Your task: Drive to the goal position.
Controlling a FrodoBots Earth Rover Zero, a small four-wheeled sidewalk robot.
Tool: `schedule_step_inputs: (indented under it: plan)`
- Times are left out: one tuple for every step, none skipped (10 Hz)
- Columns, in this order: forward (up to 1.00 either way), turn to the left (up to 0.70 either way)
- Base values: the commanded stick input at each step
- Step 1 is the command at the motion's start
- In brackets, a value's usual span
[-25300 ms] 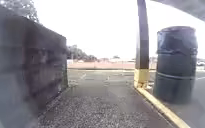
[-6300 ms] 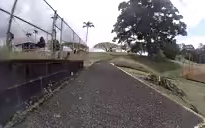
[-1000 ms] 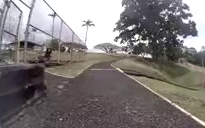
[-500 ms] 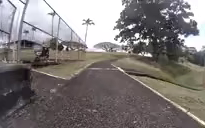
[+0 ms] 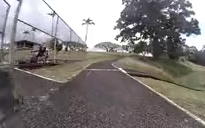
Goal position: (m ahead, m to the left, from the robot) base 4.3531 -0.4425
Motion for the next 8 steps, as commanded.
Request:
schedule_step_inputs:
  plan:
    - [0.67,0.01]
    - [0.67,0.01]
    - [0.67,0.01]
    - [0.67,0.01]
    - [0.67,0.01]
    - [0.67,0.01]
    - [0.67,0.01]
    - [0.67,0.01]
